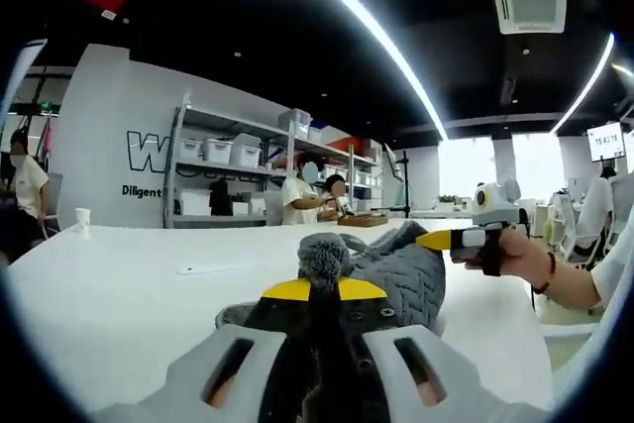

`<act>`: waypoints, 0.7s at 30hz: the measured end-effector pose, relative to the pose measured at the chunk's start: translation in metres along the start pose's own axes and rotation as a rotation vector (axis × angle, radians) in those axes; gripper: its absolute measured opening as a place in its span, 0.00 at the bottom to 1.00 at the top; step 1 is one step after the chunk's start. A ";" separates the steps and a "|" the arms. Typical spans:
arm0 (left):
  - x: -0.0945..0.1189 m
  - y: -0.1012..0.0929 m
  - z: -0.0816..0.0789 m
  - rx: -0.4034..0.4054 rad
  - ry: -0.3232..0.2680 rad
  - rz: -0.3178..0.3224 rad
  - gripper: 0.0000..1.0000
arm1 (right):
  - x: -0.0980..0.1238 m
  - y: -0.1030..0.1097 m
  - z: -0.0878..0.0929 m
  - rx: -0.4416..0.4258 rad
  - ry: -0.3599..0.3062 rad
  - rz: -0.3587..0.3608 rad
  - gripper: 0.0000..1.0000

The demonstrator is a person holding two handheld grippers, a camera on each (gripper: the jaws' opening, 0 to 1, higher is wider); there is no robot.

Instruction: Open the folded towel by lifting each exposed corner and separating the folded layers until the towel lies flat within the target outline without major curled edges

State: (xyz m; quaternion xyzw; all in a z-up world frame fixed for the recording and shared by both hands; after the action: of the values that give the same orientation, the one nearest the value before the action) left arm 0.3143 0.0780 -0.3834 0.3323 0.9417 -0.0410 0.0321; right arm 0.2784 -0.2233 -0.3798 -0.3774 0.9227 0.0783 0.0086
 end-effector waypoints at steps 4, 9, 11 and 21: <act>0.003 0.001 -0.001 -0.014 -0.006 0.005 0.04 | 0.002 0.002 0.000 0.018 0.001 -0.001 0.00; 0.009 0.002 -0.001 -0.011 -0.013 0.008 0.05 | 0.005 0.003 -0.002 0.016 -0.012 -0.020 0.00; 0.011 0.002 -0.001 -0.018 -0.016 0.009 0.05 | 0.005 0.004 -0.002 0.021 -0.012 -0.021 0.00; 0.024 0.000 0.000 -0.014 -0.028 0.009 0.06 | 0.013 0.018 0.001 0.081 -0.019 -0.025 0.00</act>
State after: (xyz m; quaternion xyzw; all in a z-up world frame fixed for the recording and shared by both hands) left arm 0.2950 0.0929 -0.3852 0.3359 0.9399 -0.0391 0.0478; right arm 0.2567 -0.2192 -0.3795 -0.3875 0.9202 0.0443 0.0337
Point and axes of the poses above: the point that each gripper's makers call its tool centre point, and the gripper's own axes: x roughly backward along the fingers, y roughly to its left, z roughly out of its underside, the point moved 9 cm from there along x, roughly backward along the fingers, and after that the axes turned 12 degrees about -z, right-handed, at the moved point
